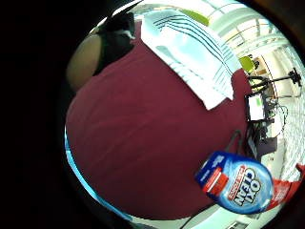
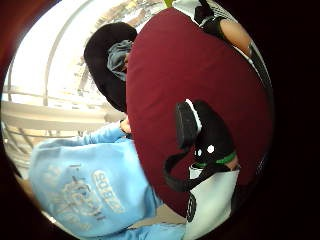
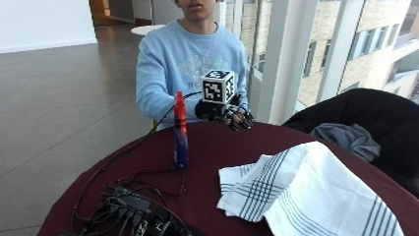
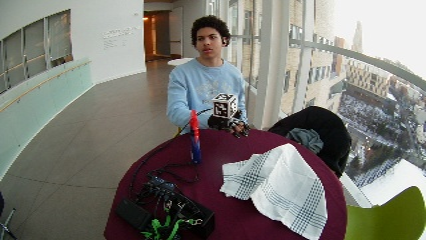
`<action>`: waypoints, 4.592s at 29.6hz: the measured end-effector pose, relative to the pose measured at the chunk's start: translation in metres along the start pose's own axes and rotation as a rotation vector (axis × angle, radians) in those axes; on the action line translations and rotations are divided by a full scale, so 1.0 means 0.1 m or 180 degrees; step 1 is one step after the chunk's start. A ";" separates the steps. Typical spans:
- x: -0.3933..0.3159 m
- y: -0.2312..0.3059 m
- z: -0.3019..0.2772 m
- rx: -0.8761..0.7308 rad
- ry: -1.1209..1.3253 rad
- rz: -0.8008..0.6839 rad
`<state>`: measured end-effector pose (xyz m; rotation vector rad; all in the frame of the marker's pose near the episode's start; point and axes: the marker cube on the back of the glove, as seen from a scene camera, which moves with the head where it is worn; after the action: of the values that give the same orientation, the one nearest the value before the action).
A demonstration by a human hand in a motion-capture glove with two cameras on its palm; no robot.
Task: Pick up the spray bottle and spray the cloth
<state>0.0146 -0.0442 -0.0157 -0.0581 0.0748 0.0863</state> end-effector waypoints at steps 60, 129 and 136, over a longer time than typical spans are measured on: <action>1.23 1.53 -0.12 0.2353 -0.2660 0.2208; 1.78 -0.73 -0.81 -0.0349 -0.3241 0.2089; 1.79 -0.71 -0.81 -0.0406 -0.3281 0.2159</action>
<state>0.1928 -0.1049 -0.1065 -0.1079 -0.9493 0.7864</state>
